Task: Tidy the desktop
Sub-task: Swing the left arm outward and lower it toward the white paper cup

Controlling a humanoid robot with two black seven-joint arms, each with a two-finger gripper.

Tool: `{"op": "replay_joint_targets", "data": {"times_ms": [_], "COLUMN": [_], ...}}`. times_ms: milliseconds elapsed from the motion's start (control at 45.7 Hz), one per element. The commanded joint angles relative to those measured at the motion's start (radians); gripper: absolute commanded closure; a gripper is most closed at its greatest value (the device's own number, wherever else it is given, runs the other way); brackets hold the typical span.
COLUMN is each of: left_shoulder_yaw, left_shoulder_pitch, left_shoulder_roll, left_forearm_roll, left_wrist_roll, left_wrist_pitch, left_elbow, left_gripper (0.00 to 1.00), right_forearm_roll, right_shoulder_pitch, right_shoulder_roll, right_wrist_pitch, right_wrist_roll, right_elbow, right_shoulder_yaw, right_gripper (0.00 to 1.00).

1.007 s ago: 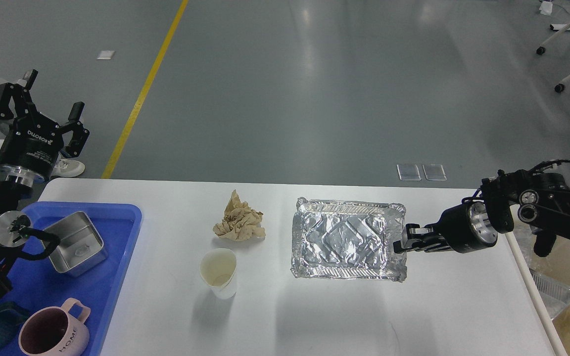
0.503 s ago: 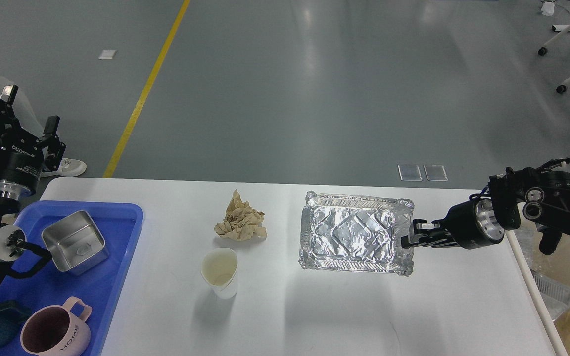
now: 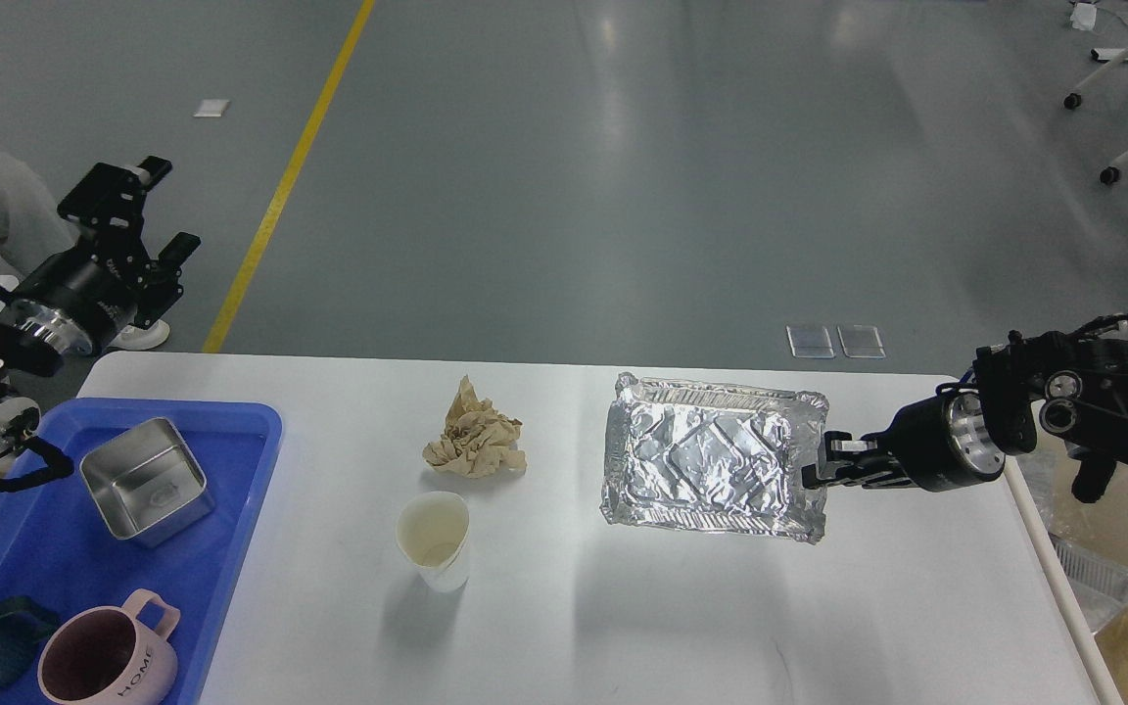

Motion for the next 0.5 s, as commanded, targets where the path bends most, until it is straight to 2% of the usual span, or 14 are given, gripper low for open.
{"op": "replay_joint_targets", "data": {"times_ms": [0,88,197,263,306,481], "left_shoulder_yaw": [0.143,0.206,0.206,0.208,0.211,0.283], "left_shoulder_pitch": [-0.081,-0.119,-0.124,-0.121,-0.115,-0.121], "left_shoulder_roll": [0.042,0.095,0.167,0.207,0.240,0.420], "left_forearm_roll": [0.123,0.224,0.323,0.352,0.356,0.411], "left_wrist_roll": [0.121,0.174,0.306,0.363,0.380,0.382], "left_wrist_pitch": [-0.006,0.003,0.020,0.032,0.032,-0.009], "left_elbow": [-0.080,-0.204,-0.351,-0.442,-0.494,-0.652], "left_gripper": [0.03,0.03,0.04,0.05,0.06,0.06], "right_forearm_roll": [0.000,0.000,0.000,0.000,0.000,-0.002], "right_shoulder_pitch": [-0.002,-0.003,-0.005,-0.008,-0.009,-0.008], "right_shoulder_roll": [0.000,0.000,-0.003,-0.002,0.000,0.007], "right_wrist_pitch": [-0.004,-0.006,-0.007,-0.015,-0.023,-0.029], "right_wrist_roll": [0.000,0.000,0.000,0.000,0.000,0.000], "right_elbow": [0.000,0.002,0.002,0.002,0.002,0.000], "right_shoulder_yaw": [0.002,0.003,0.003,0.003,0.003,0.006], "right_gripper": [1.00,1.00,1.00,1.00,1.00,1.00]}}
